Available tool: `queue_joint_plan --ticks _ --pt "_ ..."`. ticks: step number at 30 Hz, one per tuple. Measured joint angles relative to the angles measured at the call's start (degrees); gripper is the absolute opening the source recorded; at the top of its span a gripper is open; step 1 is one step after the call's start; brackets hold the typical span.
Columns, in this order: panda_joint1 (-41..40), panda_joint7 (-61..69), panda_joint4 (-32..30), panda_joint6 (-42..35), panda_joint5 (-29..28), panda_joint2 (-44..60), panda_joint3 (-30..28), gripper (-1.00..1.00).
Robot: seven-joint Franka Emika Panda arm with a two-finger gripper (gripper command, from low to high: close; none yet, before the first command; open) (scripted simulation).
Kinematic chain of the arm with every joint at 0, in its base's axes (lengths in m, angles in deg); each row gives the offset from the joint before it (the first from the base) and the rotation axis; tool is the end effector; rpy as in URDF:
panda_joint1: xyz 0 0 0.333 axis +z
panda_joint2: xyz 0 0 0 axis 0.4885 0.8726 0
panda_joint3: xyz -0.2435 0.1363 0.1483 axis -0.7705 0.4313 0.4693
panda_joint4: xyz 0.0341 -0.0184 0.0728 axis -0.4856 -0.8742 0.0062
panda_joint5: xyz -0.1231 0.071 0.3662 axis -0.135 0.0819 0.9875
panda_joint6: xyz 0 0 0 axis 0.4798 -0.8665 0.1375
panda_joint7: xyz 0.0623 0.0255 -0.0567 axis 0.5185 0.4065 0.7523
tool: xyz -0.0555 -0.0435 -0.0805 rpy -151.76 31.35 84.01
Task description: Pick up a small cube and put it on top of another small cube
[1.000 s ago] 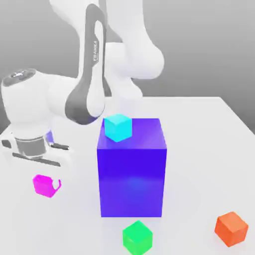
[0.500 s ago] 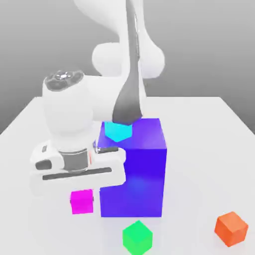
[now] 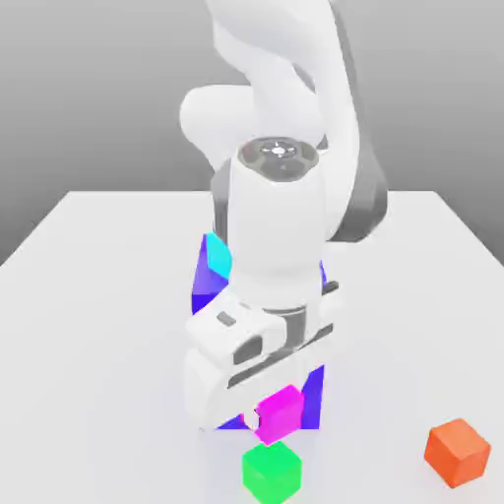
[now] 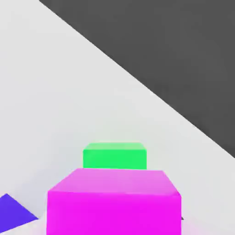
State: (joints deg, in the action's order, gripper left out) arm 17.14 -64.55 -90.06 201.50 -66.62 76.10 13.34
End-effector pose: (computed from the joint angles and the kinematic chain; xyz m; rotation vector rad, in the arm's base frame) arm 0.4694 0.0238 0.1934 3.1374 -0.1587 -0.0013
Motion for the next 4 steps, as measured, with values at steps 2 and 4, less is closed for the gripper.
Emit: queue_joint_plan --ticks 2,4 --pt "0.5 -0.7 0.1 1.4 -1.0 1.5 -0.7 1.0" --pt "0.5 -0.7 0.1 1.4 -1.0 1.5 -0.7 1.0"
